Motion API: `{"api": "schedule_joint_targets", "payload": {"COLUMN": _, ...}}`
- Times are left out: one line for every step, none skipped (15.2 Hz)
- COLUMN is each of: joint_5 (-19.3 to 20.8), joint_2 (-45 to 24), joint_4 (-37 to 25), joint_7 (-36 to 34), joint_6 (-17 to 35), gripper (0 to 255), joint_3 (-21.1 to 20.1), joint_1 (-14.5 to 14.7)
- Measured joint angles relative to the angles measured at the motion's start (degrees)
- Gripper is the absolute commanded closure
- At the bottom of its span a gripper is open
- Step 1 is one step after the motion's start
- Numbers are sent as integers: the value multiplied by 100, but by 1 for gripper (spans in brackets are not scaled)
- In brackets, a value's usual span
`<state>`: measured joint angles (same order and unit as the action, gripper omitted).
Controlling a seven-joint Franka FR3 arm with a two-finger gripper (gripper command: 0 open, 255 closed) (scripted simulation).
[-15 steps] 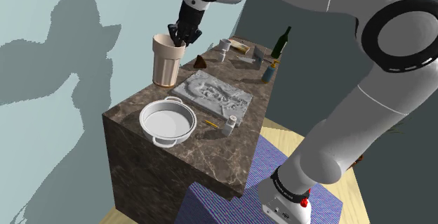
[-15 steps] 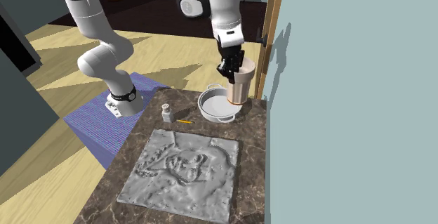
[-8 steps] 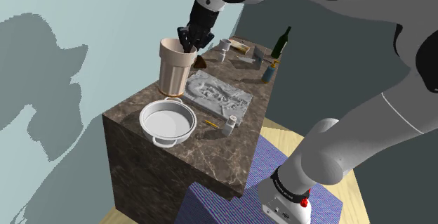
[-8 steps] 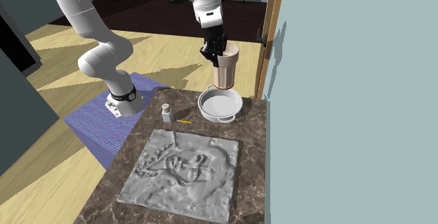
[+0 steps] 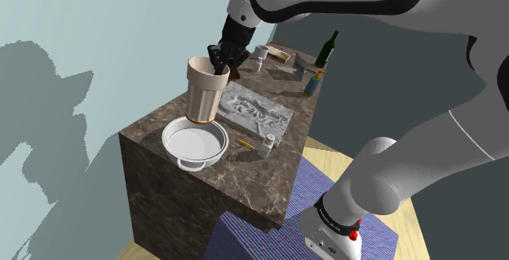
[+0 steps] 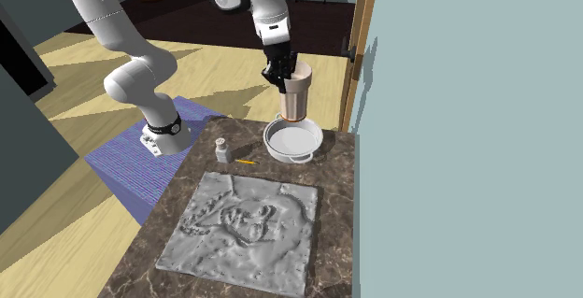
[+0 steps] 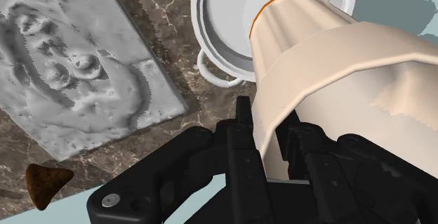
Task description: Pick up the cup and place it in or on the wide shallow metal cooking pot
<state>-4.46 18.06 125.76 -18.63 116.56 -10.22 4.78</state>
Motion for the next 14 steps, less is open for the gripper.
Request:
{"api": "schedule_joint_targets", "payload": {"joint_5": -1, "joint_2": -14, "joint_4": 57, "joint_7": -6, "joint_6": 70, "gripper": 255, "joint_3": -8, "joint_1": 3}}
{"api": "schedule_joint_targets", "payload": {"joint_5": -1, "joint_2": -35, "joint_4": 107, "joint_7": -10, "joint_6": 142, "gripper": 255, "joint_3": -14, "joint_1": 5}}
{"api": "schedule_joint_targets", "payload": {"joint_5": 0, "joint_2": -64, "joint_4": 184, "joint_7": 1, "joint_6": 246, "gripper": 255, "joint_3": -13, "joint_1": 2}}
{"api": "schedule_joint_targets", "payload": {"joint_5": -4, "joint_2": -60, "joint_4": 265, "joint_7": 3, "joint_6": 323, "gripper": 255, "joint_3": -15, "joint_1": 4}}
{"api": "schedule_joint_targets", "payload": {"joint_5": -5, "joint_2": -75, "joint_4": 321, "joint_7": 4, "joint_6": 394, "gripper": 255, "joint_3": -19, "joint_1": 5}}
{"api": "schedule_joint_targets", "payload": {"joint_5": -6, "joint_2": -89, "joint_4": 383, "joint_7": 4, "joint_6": 470, "gripper": 255, "joint_3": -22, "joint_1": 6}}
{"api": "schedule_joint_targets", "payload": {"joint_5": -6, "joint_2": -100, "joint_4": 441, "joint_7": 7, "joint_6": 541, "gripper": 255, "joint_3": -24, "joint_1": 6}}
{"api": "schedule_joint_targets", "payload": {"joint_5": -5, "joint_2": -130, "joint_4": 500, "joint_7": 1, "joint_6": 629, "gripper": 255, "joint_3": -33, "joint_1": 8}}
{"api": "schedule_joint_targets", "payload": {"joint_5": -6, "joint_2": -146, "joint_4": 562, "joint_7": 7, "joint_6": 706, "gripper": 255, "joint_3": -33, "joint_1": 7}}
{"api": "schedule_joint_targets", "payload": {"joint_5": -3, "joint_2": -183, "joint_4": 604, "joint_7": 3, "joint_6": 786, "gripper": 255, "joint_3": -39, "joint_1": 7}}
{"api": "schedule_joint_targets", "payload": {"joint_5": -4, "joint_2": -202, "joint_4": 671, "joint_7": 8, "joint_6": 871, "gripper": 255, "joint_3": -40, "joint_1": 7}}
{"api": "schedule_joint_targets", "payload": {"joint_5": -6, "joint_2": -215, "joint_4": 738, "joint_7": 7, "joint_6": 950, "gripper": 255, "joint_3": -45, "joint_1": 9}}
{"api": "schedule_joint_targets", "payload": {"joint_5": -3, "joint_2": -248, "joint_4": 777, "joint_7": 5, "joint_6": 1022, "gripper": 255, "joint_3": -50, "joint_1": 9}}
{"api": "schedule_joint_targets", "payload": {"joint_5": -3, "joint_2": -272, "joint_4": 832, "joint_7": 7, "joint_6": 1101, "gripper": 255, "joint_3": -53, "joint_1": 9}}
